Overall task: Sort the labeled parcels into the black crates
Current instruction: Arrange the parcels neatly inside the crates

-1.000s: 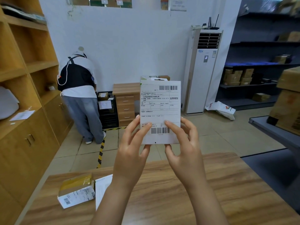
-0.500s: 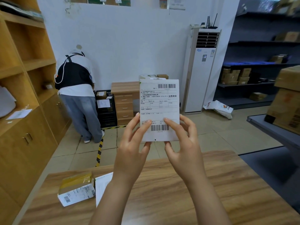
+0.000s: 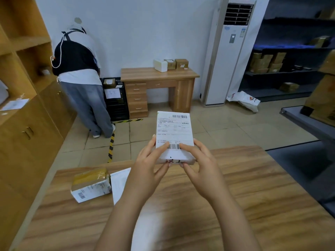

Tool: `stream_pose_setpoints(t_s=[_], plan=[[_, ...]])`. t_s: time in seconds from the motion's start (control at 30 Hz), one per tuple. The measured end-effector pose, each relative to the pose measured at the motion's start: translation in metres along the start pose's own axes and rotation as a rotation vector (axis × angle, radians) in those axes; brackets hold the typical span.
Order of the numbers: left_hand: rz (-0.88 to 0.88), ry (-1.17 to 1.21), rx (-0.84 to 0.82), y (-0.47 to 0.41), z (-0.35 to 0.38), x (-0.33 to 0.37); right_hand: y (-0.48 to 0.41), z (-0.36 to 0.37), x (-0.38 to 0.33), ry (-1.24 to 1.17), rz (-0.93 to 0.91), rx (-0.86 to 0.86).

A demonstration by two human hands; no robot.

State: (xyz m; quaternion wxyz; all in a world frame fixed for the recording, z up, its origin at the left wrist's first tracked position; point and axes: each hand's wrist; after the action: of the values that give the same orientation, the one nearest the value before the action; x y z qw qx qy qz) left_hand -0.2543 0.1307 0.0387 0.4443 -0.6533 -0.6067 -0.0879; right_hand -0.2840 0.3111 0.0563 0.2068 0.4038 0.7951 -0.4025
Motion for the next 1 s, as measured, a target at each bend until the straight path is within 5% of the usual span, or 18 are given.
stream_pose_setpoints(t_s=[0.23, 0.57, 1.0], plan=[[-0.185, -0.044, 0.042, 0.035, -0.009, -0.007, 0.001, 0.026, 0.004, -0.069, 0.006, -0.159], [-0.518, -0.277, 0.351, 0.123, -0.033, 0.028, 0.017, 0.066, -0.020, -0.287, -0.267, -0.484], [-1.037, -0.646, 0.940, 0.375, -0.122, 0.146, 0.191, 0.124, -0.214, -0.634, -0.789, -1.053]])
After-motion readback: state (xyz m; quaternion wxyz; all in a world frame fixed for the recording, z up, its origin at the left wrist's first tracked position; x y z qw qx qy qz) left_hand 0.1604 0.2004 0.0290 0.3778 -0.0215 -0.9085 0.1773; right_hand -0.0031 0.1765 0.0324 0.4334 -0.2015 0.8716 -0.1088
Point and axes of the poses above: each hand's wrist, its own y-axis away from the middle knuckle, its own z-axis out of the palm, x = y × z, and after that the axes turned 5 degrees about -z, right-handed
